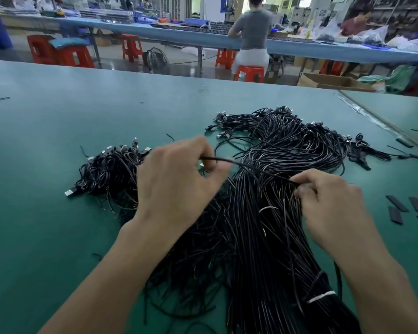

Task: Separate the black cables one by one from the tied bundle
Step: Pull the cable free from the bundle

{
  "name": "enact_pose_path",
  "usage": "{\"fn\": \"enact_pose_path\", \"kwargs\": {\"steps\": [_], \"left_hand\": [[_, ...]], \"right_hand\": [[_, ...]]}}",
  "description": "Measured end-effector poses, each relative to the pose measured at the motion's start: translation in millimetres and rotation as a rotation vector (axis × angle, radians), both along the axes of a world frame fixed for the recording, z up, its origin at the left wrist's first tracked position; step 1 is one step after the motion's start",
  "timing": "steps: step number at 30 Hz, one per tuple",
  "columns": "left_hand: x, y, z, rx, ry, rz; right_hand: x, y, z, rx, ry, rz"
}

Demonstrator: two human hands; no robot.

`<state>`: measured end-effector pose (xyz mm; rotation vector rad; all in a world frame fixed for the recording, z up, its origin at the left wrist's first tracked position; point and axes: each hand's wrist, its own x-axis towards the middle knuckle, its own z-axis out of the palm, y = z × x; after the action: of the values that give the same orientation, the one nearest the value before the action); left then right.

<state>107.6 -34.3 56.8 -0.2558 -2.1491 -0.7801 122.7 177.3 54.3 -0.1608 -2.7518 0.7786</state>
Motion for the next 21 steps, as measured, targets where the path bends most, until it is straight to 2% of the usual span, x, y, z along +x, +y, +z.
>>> {"fn": "enact_pose_path", "kwargs": {"steps": [2,4,5,7,9,13,15,19,21], "left_hand": [[3.6,2.7,-0.6,-0.219,-0.215,0.059],[4.4,4.9,-5.7,-0.302,-0.334,0.054],[4.4,5.5,-7.5,-0.307,-0.372,0.025],[3.9,6.9,-9.2,-0.329,-0.405,-0.045],[3.0,8.2,-9.5,-0.337,-0.384,-0.113],[1.1,6.3,-8.9,-0.205,-0.358,-0.186],[1.4,6.7,-7.3,-0.143,-0.422,-0.251],[7.6,13.0,0.0,0.159,-0.757,-0.813],[12.5,15.9,3.7,0.286,-0.891,-1.079]], "right_hand": [[1.5,0.7,0.2,0.094,-0.121,0.062],[3.7,-5.5,2.8,0.117,-0.219,0.199],[4.4,-9.7,3.9,0.063,-0.231,0.276],[4.2,-17.9,4.6,-0.110,-0.176,0.388],[1.7,-21.9,2.4,-0.200,-0.070,0.441],[-0.8,-21.2,0.7,-0.359,0.140,0.472],[-1.0,-21.4,4.1,-0.442,0.235,0.461],[-1.0,-23.7,7.6,-0.677,0.332,0.460],[-1.1,-24.8,4.7,-0.760,0.267,0.459]]}}
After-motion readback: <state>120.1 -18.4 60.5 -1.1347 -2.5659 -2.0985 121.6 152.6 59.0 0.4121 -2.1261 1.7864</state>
